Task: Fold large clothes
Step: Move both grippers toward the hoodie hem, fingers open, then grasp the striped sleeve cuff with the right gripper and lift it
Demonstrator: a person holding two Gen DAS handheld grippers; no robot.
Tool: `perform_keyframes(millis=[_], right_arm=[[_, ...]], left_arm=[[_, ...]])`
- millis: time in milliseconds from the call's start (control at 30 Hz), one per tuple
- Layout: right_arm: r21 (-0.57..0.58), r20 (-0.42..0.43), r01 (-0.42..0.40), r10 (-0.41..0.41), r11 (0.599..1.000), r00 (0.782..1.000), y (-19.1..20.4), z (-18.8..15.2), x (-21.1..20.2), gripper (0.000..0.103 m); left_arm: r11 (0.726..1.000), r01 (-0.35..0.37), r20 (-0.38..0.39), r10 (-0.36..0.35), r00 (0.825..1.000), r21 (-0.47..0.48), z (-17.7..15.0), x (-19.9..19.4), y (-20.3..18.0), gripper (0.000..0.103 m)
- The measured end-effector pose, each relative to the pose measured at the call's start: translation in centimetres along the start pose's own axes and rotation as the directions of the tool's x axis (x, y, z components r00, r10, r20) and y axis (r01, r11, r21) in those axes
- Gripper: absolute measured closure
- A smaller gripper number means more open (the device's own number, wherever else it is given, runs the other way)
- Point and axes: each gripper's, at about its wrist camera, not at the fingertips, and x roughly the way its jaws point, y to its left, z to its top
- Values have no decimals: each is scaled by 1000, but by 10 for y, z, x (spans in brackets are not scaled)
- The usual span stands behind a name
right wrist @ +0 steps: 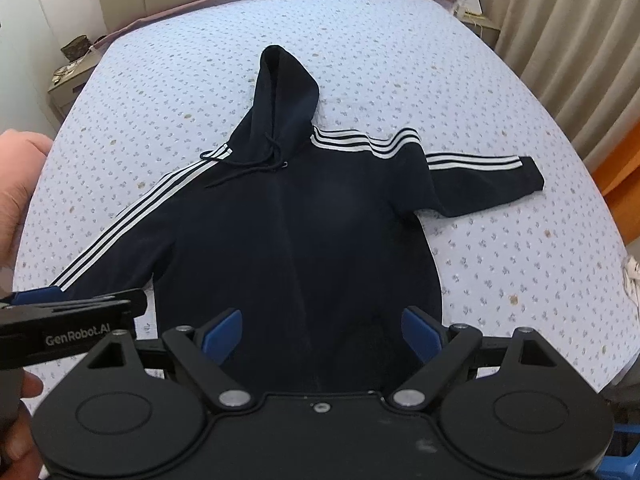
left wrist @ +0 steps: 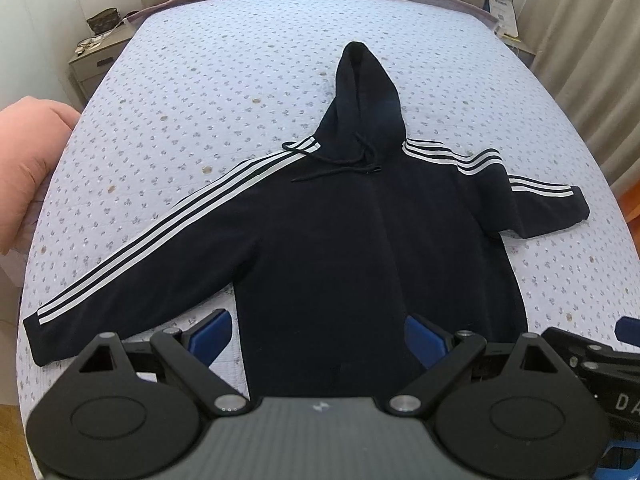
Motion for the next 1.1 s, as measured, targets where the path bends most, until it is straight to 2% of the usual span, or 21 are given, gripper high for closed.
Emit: perform_keyframes(millis=[233, 433, 533, 633, 833, 1000, 1100], right_arm=[[-12, -7, 24, -24, 1000, 1000, -5, -7, 0, 1], [-20, -11, 11, -11, 1000, 1000, -12, -9, 2, 1], [-23, -12, -1, 1, 1000, 1000, -17, -8, 2, 1], [-27, -10, -19, 19, 999, 1000, -24, -5, 3, 1], [-56, 3, -51, 51, 997, 999, -48, 9, 7, 1], [-47, -21, -70, 69, 996, 997, -79, 18, 22, 1], [-48, -43, -77, 75, 996, 996, -97, 24, 35, 1]], left_arm=[[1000, -7, -15, 7, 1000, -6, -7, 3, -3, 8], [1000, -24, -16, 24, 1000, -8, -13, 0, -8, 9], [1000, -5, -16, 5, 1000, -15, -15, -2, -11, 13], [999, -25, -9, 25, 1000, -37, -17, -7, -17, 13], [994, -72, -12, 71, 997, -85, -16, -12, -38, 13], [991, -95, -36, 92, 995, -91, -15, -6, -70, 13], [993, -77, -48, 73, 996, -85, -13, 1, -95, 13]])
